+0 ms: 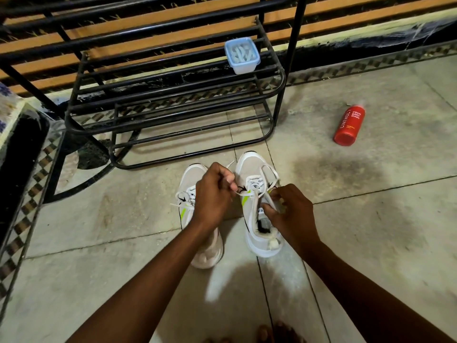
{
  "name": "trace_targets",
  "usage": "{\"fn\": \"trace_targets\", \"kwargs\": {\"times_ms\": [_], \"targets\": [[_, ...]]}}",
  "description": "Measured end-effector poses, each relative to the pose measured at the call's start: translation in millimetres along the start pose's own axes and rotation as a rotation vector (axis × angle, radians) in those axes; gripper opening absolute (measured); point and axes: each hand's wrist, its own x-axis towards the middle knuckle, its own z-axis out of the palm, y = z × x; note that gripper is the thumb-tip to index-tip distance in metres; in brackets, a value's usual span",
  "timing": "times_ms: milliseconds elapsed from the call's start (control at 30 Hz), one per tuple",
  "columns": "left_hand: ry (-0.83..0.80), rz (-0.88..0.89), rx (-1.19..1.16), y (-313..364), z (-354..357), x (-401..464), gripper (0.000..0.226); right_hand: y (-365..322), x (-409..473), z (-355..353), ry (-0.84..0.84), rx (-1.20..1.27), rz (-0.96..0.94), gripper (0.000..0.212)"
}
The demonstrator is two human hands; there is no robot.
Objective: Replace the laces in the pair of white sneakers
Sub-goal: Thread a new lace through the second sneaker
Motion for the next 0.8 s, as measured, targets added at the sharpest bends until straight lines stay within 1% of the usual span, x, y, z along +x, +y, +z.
{"fn": "trace_targets", "kwargs": {"times_ms": [33,100,167,233,400,467,533,600,667,733,800], "targets": [[-0.027,-0.006,-0.011,1,-4,3,0.017,0,0,1,0.005,0.006,-0.014,0.026],[-0.15,-0.016,-0.034,1,-6,2,0.013,0,0,0,0.007,0.009,-0.039,0.027],[-0.267,-0.027,-0.008,-3,1,-5,0.008,1,0,0,0.008,0.005,-0.038,0.027],[-0.298,-0.038,-0.01,-10,11,-14,0.008,4,-1,0,0.009,0.002,-0.042,0.026],[-0.194,-0.014,-0.074,-15,26,-18,0.012,4,-3,0,-0.018,0.019,-0.058,0.028],[-0.167,0.057,-0.03,-13,27,-17,0.014,3,-3,0,-0.023,-0.006,-0.053,0.03],[-0.112,0.145,0.041,-11,25,-17,0.017,5,-3,2,-0.029,-0.018,-0.011,0.03],[-0.044,0.191,0.034,-4,18,-16,0.017,8,-4,4,-0.04,-0.006,0.03,0.029],[0.051,0.195,-0.058,9,9,-13,0.016,10,-5,6,-0.056,0.003,0.051,0.027],[0.141,0.144,-0.204,25,-2,-4,0.013,9,-4,6,-0.069,0.007,0.048,0.025],[0.123,0.102,-0.376,40,-12,5,0.01,7,-3,4,-0.072,0.002,0.023,0.023]]}}
